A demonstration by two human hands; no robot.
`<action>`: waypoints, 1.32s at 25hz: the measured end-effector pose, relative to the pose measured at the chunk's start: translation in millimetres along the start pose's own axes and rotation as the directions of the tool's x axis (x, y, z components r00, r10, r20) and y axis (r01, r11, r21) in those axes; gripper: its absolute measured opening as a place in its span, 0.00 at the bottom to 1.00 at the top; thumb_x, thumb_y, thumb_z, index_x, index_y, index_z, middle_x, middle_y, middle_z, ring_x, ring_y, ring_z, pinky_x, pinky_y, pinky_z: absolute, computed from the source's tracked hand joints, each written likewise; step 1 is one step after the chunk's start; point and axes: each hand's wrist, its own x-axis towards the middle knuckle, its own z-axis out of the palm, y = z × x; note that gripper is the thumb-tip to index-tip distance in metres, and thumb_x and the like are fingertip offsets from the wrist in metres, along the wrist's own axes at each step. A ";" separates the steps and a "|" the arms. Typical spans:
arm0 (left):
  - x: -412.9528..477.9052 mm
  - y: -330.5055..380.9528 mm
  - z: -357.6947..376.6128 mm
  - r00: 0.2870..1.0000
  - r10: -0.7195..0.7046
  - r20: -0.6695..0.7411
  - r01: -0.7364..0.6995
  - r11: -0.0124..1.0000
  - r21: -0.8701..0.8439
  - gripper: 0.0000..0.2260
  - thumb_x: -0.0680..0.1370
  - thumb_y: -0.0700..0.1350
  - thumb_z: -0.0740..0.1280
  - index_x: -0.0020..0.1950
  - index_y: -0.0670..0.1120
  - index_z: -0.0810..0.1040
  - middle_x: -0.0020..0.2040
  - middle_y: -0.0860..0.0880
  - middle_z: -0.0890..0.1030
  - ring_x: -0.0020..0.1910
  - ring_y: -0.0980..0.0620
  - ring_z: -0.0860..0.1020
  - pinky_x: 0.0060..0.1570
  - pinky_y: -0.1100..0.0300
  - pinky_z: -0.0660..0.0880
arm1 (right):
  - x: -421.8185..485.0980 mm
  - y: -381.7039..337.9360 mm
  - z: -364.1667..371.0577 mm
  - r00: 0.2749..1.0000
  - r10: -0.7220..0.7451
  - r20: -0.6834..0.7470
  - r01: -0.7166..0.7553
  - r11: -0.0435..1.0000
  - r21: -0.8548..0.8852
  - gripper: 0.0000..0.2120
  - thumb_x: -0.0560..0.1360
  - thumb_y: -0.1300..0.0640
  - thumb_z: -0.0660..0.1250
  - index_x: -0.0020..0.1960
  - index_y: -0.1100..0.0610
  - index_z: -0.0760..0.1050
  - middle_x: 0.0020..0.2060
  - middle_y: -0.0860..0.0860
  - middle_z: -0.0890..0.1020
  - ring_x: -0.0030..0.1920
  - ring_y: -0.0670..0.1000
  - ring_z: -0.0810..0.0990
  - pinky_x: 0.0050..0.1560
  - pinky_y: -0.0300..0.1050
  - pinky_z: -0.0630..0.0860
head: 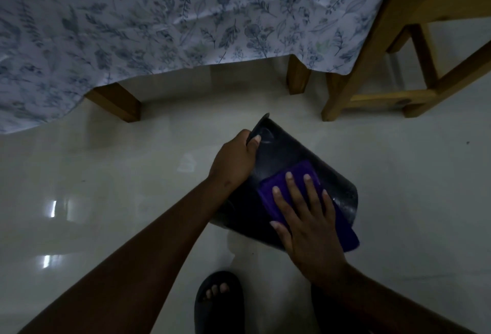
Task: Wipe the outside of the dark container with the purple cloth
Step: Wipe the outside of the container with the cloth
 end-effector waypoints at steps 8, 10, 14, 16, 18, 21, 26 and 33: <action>-1.5 -6.3 3.8 0.998 -0.056 -0.038 0.055 0.998 -0.040 0.13 0.83 0.52 0.54 0.53 0.45 0.72 0.45 0.49 0.77 0.42 0.50 0.76 0.37 0.59 0.69 | 62.7 22.7 -12.4 0.982 0.176 -0.064 -0.171 0.982 0.074 0.26 0.80 0.44 0.44 0.77 0.48 0.51 0.78 0.52 0.56 0.77 0.58 0.53 0.73 0.62 0.56; 4.1 -2.1 3.5 0.998 -0.043 -0.041 0.043 0.999 -0.005 0.13 0.82 0.52 0.54 0.52 0.44 0.73 0.44 0.48 0.77 0.43 0.47 0.77 0.38 0.58 0.69 | 21.6 9.5 -0.9 0.998 0.005 -0.055 -0.005 1.000 -0.001 0.26 0.79 0.45 0.48 0.77 0.46 0.51 0.78 0.52 0.55 0.77 0.59 0.52 0.72 0.64 0.56; -7.0 -3.6 -3.9 0.999 -0.052 -0.002 0.051 0.986 -0.158 0.10 0.82 0.52 0.55 0.55 0.48 0.71 0.42 0.55 0.76 0.39 0.59 0.76 0.33 0.68 0.68 | 34.0 21.9 -3.1 0.995 -0.063 -0.083 0.063 0.998 -0.006 0.26 0.79 0.45 0.50 0.77 0.45 0.53 0.78 0.51 0.56 0.77 0.57 0.52 0.72 0.61 0.55; -26.1 -12.2 -4.5 1.000 -0.005 0.021 0.008 0.993 -0.118 0.12 0.83 0.53 0.52 0.57 0.49 0.70 0.42 0.57 0.76 0.39 0.64 0.75 0.32 0.73 0.68 | 78.5 37.1 -16.8 0.993 0.079 -0.090 -0.071 0.994 0.088 0.25 0.81 0.45 0.50 0.77 0.47 0.53 0.78 0.51 0.58 0.77 0.57 0.56 0.73 0.60 0.56; -33.1 -14.9 -3.5 0.999 0.025 -0.034 -0.027 0.998 -0.051 0.14 0.83 0.53 0.50 0.56 0.48 0.70 0.42 0.55 0.77 0.38 0.63 0.74 0.34 0.73 0.68 | 100.5 48.2 -22.8 0.983 0.172 -0.061 -0.157 0.968 0.195 0.25 0.81 0.46 0.50 0.77 0.48 0.54 0.77 0.52 0.60 0.76 0.57 0.59 0.72 0.61 0.60; -15.7 -5.2 -3.4 0.996 0.010 -0.094 -0.013 0.999 -0.037 0.15 0.83 0.53 0.50 0.52 0.45 0.71 0.42 0.49 0.79 0.39 0.51 0.78 0.38 0.58 0.75 | 64.7 36.4 -6.9 0.993 0.065 -0.102 -0.060 0.997 0.055 0.26 0.80 0.48 0.53 0.77 0.45 0.54 0.78 0.51 0.57 0.76 0.59 0.55 0.71 0.64 0.60; -7.1 -5.0 0.0 0.992 0.066 -0.109 -0.073 0.996 -0.055 0.14 0.83 0.52 0.51 0.50 0.45 0.72 0.41 0.49 0.79 0.39 0.50 0.77 0.39 0.56 0.73 | 19.4 24.1 10.5 0.954 -0.298 -0.034 0.292 0.949 -0.121 0.36 0.71 0.50 0.67 0.75 0.39 0.55 0.78 0.49 0.55 0.77 0.58 0.51 0.72 0.62 0.53; -14.2 -7.1 1.7 0.993 0.005 -0.119 -0.014 0.997 -0.076 0.14 0.83 0.52 0.51 0.48 0.45 0.71 0.38 0.51 0.76 0.38 0.52 0.76 0.39 0.56 0.72 | 93.7 29.0 -20.8 0.990 0.118 -0.072 -0.107 0.985 0.138 0.25 0.80 0.48 0.51 0.77 0.46 0.54 0.78 0.51 0.56 0.77 0.58 0.54 0.72 0.64 0.59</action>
